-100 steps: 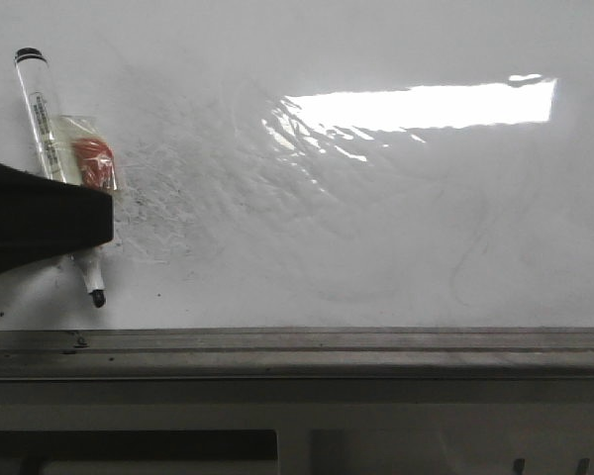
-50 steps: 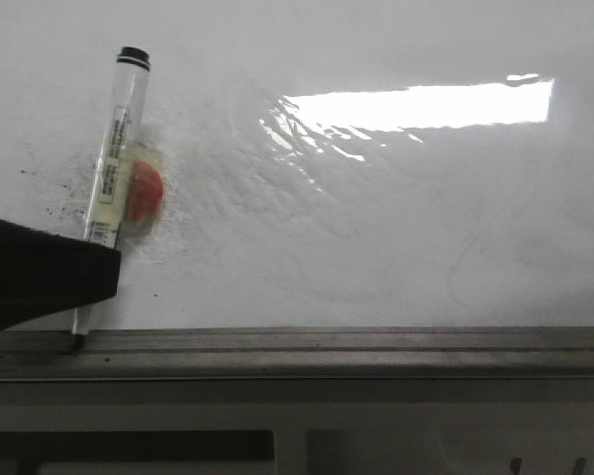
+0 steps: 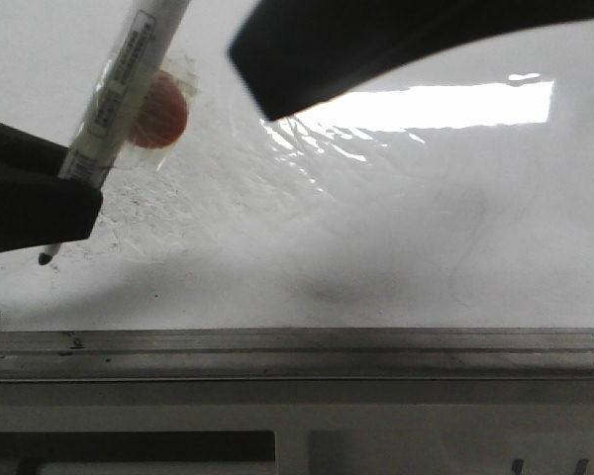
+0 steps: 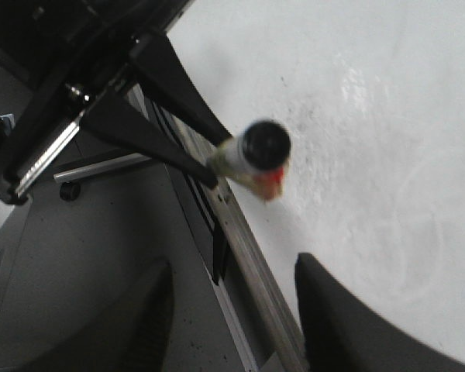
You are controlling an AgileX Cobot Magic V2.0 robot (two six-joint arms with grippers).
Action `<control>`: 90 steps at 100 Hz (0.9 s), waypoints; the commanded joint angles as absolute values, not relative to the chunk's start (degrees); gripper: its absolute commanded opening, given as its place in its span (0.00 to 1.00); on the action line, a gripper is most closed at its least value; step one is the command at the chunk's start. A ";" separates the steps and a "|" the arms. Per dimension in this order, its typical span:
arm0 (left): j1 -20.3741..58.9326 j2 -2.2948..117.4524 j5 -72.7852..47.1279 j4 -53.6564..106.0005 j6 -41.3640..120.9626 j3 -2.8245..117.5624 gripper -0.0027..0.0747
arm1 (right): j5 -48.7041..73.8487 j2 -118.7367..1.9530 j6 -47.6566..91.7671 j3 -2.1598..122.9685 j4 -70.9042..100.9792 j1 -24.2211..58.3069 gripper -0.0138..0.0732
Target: Write number 8 on whiteboard
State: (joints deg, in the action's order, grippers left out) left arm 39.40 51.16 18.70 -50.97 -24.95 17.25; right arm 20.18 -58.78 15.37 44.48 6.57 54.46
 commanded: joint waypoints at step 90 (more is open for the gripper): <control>39.34 48.16 18.56 -52.42 -25.14 19.26 0.47 | 16.76 -67.11 15.97 53.27 9.83 55.12 0.08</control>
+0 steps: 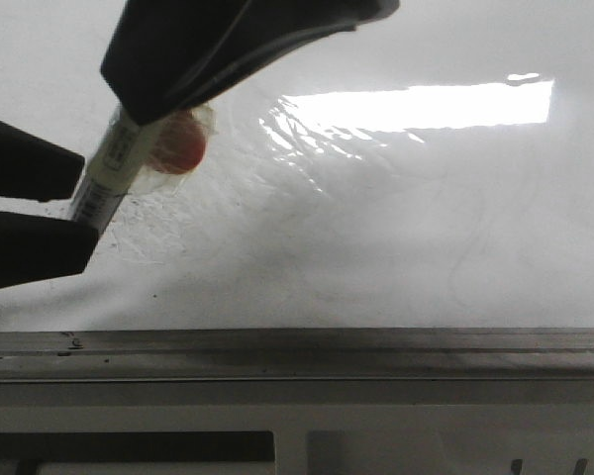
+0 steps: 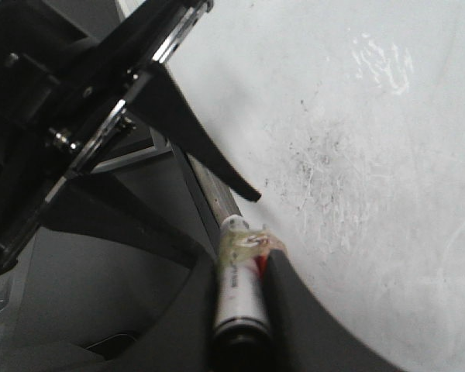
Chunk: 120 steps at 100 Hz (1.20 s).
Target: Write number 8 on whiteboard
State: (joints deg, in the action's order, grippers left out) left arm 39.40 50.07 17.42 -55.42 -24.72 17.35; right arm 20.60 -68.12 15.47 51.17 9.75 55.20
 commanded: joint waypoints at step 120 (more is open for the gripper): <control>39.22 21.37 -0.32 -32.02 -25.55 19.26 0.46 | 32.98 -69.03 6.90 66.73 6.93 37.54 0.10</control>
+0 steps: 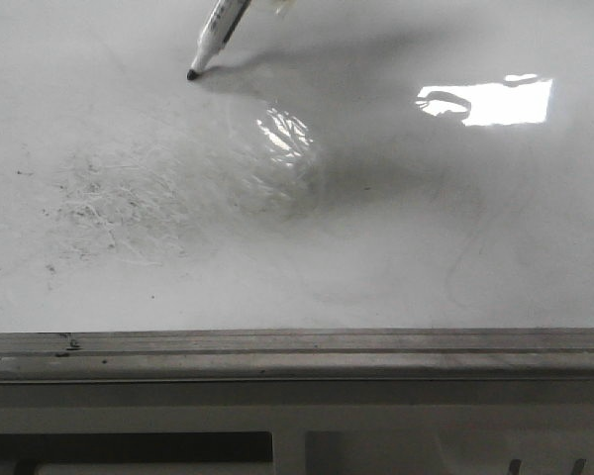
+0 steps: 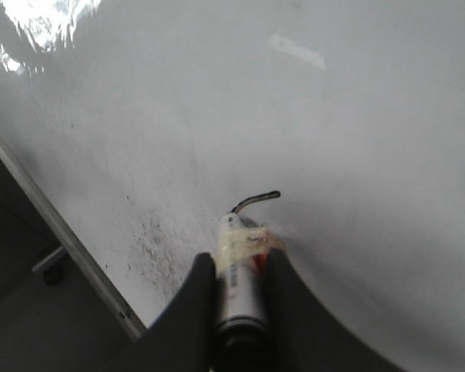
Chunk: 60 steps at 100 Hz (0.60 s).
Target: Write number 8 on whiteboard
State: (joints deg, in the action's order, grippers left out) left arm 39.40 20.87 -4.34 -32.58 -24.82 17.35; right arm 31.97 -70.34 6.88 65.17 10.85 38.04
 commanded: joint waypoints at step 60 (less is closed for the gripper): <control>39.22 21.37 -0.42 -32.12 -25.55 19.26 0.46 | 33.04 -67.40 -7.03 67.06 -10.55 41.75 0.10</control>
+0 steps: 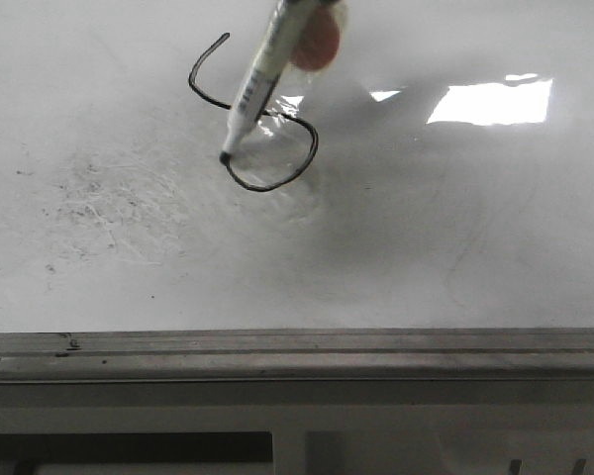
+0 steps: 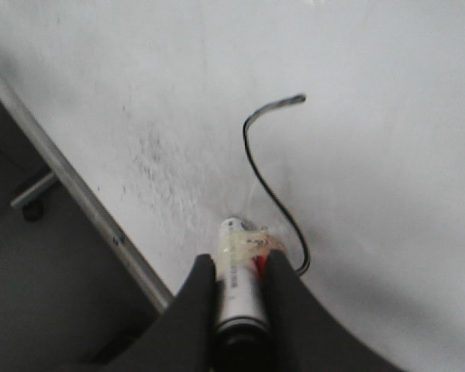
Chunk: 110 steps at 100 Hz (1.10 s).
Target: Write number 8 on whiteboard
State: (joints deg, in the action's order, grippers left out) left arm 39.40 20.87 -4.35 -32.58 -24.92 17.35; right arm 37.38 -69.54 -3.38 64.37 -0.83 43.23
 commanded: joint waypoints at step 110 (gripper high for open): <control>39.33 52.51 29.33 -40.12 -25.55 20.93 0.46 | 39.47 -70.93 -9.11 67.59 -4.14 55.79 0.10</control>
